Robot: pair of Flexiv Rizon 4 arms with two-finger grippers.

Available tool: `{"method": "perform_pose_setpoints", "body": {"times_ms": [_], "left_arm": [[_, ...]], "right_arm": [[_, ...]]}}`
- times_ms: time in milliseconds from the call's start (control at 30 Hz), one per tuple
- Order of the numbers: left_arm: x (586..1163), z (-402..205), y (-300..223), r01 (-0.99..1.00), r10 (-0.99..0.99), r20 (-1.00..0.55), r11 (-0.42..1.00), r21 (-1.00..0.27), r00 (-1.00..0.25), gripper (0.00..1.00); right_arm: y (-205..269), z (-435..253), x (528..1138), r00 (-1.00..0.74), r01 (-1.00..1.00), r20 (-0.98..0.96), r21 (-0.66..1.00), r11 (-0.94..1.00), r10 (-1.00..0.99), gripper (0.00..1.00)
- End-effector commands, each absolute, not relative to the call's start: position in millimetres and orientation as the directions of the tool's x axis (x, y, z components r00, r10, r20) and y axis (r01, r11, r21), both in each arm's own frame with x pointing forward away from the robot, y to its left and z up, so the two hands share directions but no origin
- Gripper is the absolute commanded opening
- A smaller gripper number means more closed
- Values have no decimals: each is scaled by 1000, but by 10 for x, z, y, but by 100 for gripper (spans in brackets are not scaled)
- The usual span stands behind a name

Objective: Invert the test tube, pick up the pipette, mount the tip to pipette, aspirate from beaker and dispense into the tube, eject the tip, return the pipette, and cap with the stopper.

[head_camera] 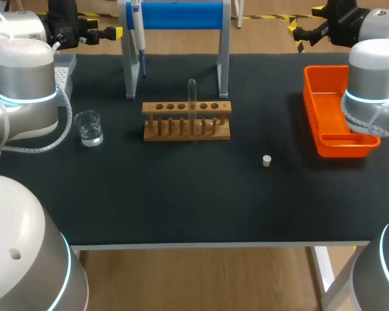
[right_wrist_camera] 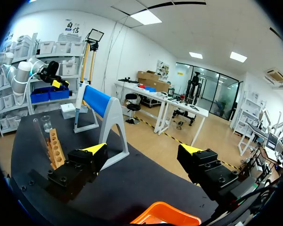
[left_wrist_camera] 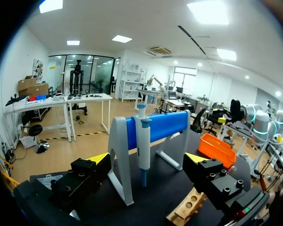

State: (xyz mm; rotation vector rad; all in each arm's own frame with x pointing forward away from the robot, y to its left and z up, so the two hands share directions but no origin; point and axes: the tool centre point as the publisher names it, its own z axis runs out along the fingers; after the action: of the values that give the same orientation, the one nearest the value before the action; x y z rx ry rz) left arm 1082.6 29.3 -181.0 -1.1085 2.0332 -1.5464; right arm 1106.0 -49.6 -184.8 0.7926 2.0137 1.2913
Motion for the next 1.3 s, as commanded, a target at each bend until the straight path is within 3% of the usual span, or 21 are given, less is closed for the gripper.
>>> {"method": "perform_pose_setpoints", "body": {"times_ms": [33,600,1033,1300], "left_arm": [[10825,-1820,294,-366,-757,173,94,-926,-630,100],[10825,-1820,294,-366,-757,173,94,-926,-630,100],[10825,-1820,294,-366,-757,173,94,-926,-630,100],[10825,-1820,294,-366,-757,173,94,-926,-630,100]], "right_arm": [[-499,-1848,11055,-634,157,-173,925,345,754,100],[-499,-1848,11055,-634,157,-173,925,345,754,100],[224,-2337,9649,-862,81,-123,924,373,492,100],[578,-2622,9189,-917,90,-46,944,319,396,100]]}}
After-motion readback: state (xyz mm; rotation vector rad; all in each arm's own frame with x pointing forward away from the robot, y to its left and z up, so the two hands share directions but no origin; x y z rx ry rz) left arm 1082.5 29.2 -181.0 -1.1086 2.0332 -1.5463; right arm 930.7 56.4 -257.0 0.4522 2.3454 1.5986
